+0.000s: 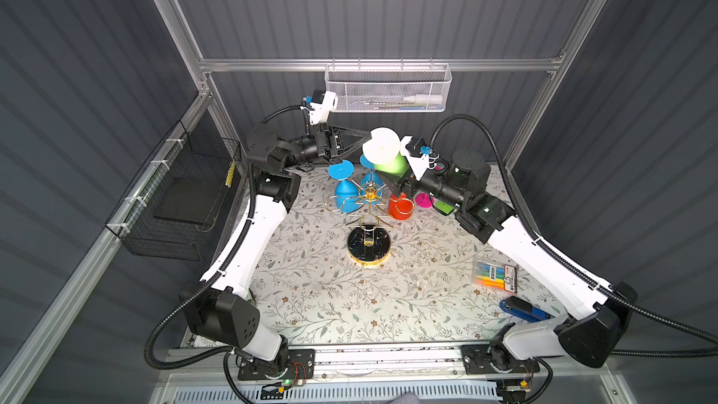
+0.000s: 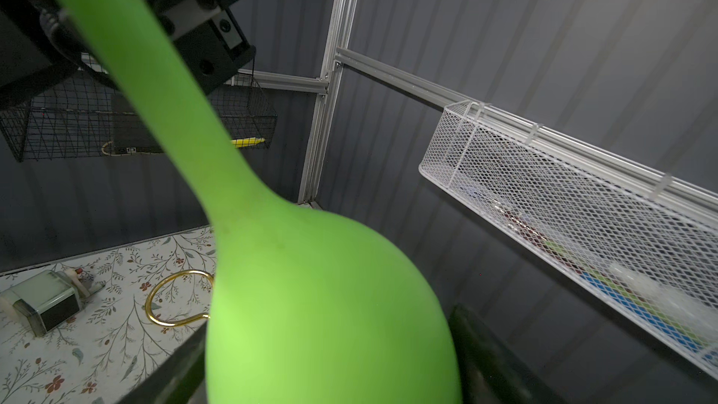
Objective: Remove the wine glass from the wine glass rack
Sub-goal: 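Grasp the lime green glass with the right gripper beside the left gripper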
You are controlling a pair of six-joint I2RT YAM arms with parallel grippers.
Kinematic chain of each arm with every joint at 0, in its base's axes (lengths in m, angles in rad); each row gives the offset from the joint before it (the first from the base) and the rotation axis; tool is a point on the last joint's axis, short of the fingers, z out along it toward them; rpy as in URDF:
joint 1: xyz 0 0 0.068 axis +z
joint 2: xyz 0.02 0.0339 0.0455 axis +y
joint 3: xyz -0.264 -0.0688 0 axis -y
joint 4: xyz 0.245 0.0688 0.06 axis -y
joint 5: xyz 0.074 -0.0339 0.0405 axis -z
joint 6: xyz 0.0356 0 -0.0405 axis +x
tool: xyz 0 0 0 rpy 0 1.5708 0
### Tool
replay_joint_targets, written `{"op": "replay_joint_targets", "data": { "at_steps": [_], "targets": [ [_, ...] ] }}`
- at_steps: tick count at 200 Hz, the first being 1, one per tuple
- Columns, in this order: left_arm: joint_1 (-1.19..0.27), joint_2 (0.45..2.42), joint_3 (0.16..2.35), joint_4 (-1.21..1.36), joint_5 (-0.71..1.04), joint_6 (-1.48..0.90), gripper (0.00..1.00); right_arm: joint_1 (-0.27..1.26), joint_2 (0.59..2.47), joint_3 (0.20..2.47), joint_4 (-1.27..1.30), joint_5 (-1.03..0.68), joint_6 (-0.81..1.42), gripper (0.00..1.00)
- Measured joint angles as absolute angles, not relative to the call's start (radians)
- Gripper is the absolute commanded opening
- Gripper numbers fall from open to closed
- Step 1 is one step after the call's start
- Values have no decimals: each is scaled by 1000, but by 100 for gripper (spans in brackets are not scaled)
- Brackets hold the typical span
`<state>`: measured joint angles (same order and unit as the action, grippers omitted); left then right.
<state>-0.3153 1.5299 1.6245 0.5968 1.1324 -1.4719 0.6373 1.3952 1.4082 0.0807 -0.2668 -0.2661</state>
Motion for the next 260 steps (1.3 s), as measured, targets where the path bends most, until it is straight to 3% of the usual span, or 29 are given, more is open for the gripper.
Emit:
{"op": "replay_joint_targets", "data": {
  "at_steps": [21,49,78,100,172,218,260],
  "targets": [
    [-315,1530,1625,601,1129,-1472,0,643,1388,1408,75,-254,-271,75],
    [-315,1530,1625,599,1128,-1452,43,649,1363,1406,35,-241,-259,74],
    [-316,1528,1631,523,1122,-1350,59,649,1313,1406,-27,-234,-214,71],
    [-315,1517,1633,405,1092,-1200,66,649,1259,1402,-88,-228,-165,70],
    [-316,1368,1509,260,836,-619,71,649,1211,1506,-472,-191,6,64],
    [-316,1380,1428,359,759,-332,66,649,1244,1635,-691,-186,65,62],
    [-319,1407,1332,553,825,-107,56,649,1300,1714,-810,-188,88,61]
  ]
}}
